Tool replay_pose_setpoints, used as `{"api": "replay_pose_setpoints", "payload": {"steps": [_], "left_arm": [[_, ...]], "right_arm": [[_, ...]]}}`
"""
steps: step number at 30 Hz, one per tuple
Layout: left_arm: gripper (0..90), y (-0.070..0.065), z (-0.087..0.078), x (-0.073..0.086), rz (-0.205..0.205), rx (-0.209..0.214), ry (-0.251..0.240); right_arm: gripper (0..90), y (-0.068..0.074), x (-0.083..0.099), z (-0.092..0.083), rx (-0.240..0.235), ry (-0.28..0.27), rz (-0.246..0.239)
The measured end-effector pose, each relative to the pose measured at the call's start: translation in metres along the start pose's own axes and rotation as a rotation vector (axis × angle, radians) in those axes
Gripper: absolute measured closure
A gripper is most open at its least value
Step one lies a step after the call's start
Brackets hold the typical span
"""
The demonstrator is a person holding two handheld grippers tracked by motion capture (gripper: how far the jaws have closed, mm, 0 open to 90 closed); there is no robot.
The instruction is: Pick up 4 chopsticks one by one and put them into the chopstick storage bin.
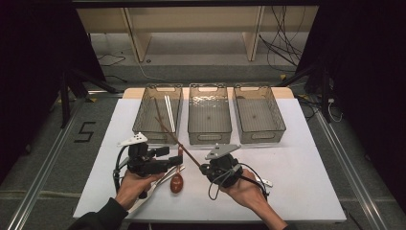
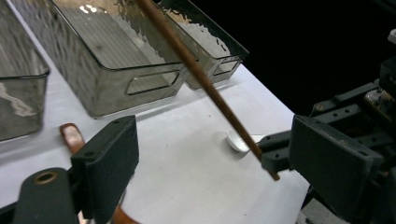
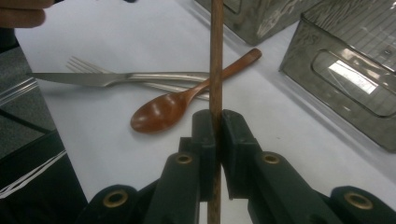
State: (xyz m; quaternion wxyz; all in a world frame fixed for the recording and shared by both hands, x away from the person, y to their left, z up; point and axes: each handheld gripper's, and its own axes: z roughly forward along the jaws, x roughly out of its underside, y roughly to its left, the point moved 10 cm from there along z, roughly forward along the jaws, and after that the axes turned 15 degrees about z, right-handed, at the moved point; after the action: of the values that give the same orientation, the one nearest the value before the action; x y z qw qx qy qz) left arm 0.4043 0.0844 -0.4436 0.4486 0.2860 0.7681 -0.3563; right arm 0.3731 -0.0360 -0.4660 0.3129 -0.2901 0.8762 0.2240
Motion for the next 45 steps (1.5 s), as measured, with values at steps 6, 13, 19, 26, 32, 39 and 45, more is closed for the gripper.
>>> {"api": "replay_pose_setpoints", "payload": {"steps": [6, 13, 19, 26, 32, 39, 45], "left_arm": [[21.8, -0.008, 0.006, -0.005, -0.031, 0.040, -0.010], [39.5, -0.009, 0.009, -0.008, -0.047, 0.055, -0.019], [54.9, -0.010, 0.010, -0.008, -0.061, 0.079, -0.025], [70.4, -0.007, 0.010, -0.008, -0.083, 0.086, -0.036], [79.1, -0.008, 0.008, -0.011, -0.121, 0.114, -0.055], [84.1, -0.010, 0.007, -0.013, -0.134, 0.136, -0.050], [84.2, 0.003, 0.000, -0.018, -0.114, 0.096, -0.042]], "right_arm": [[85.0, 0.009, 0.000, 0.002, -0.030, -0.010, -0.010], [84.9, 0.014, -0.002, 0.002, -0.048, -0.037, -0.019], [84.9, 0.016, -0.002, 0.002, -0.056, -0.043, -0.023], [84.9, 0.017, -0.001, 0.002, -0.059, -0.045, -0.030], [84.8, 0.018, -0.001, 0.003, -0.064, -0.048, -0.033], [81.0, 0.015, 0.002, 0.006, -0.058, -0.044, -0.027], [56.9, 0.009, 0.000, 0.000, -0.081, -0.052, -0.003]]}}
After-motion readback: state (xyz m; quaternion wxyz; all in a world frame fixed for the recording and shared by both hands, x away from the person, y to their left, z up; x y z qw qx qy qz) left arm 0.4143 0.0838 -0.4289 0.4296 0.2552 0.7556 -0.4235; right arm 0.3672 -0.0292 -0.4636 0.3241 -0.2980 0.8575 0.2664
